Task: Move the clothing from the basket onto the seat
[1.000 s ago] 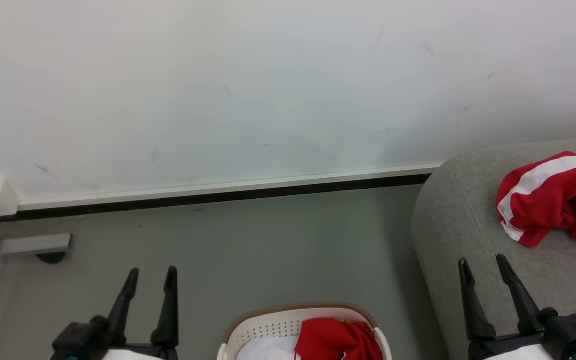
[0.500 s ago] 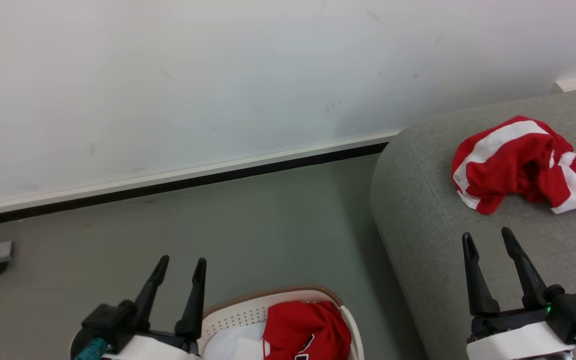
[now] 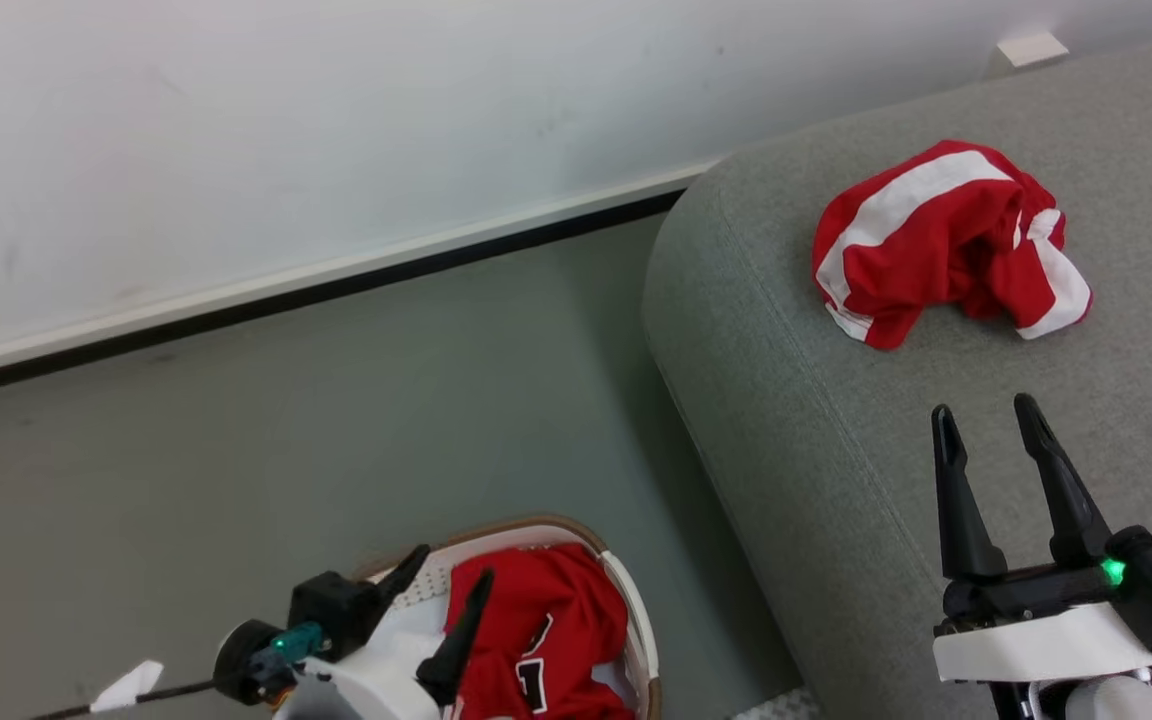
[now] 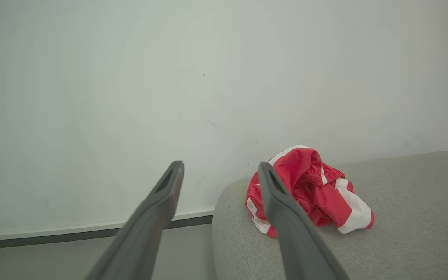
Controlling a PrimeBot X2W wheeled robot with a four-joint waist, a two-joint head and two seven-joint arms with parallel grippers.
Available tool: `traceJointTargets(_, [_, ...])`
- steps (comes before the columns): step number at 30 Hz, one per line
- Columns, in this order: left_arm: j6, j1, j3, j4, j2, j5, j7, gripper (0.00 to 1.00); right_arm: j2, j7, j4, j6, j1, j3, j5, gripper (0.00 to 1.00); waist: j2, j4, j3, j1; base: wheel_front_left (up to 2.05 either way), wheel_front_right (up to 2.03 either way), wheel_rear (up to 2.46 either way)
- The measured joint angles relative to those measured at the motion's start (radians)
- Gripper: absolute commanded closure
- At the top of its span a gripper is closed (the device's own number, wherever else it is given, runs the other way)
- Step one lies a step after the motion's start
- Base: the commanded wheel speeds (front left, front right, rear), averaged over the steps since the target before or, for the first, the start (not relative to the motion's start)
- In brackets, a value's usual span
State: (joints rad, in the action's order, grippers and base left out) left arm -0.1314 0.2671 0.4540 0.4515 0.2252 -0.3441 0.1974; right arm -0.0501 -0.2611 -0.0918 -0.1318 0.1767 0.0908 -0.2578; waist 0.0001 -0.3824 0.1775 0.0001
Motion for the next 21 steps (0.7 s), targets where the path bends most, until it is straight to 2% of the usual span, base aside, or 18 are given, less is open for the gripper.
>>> traceJointTargets(11, [0.0,0.169,0.239,0.125,0.155,-0.053,-0.137,0.0,0.001,0.0,0.09,0.0,0.052,0.004,-0.105,0.0,0.0,-0.048,0.187,0.0001,0.0,0.0,0.0])
traceJointTargets(21, [0.0,0.285,0.423,0.209,0.212,-0.148,-0.316,0.0,0.001,0.0,0.136,0.0,0.102,0.005,-0.168,0.0,0.0,-0.088,0.36,0.0002,0.0,0.0,0.0])
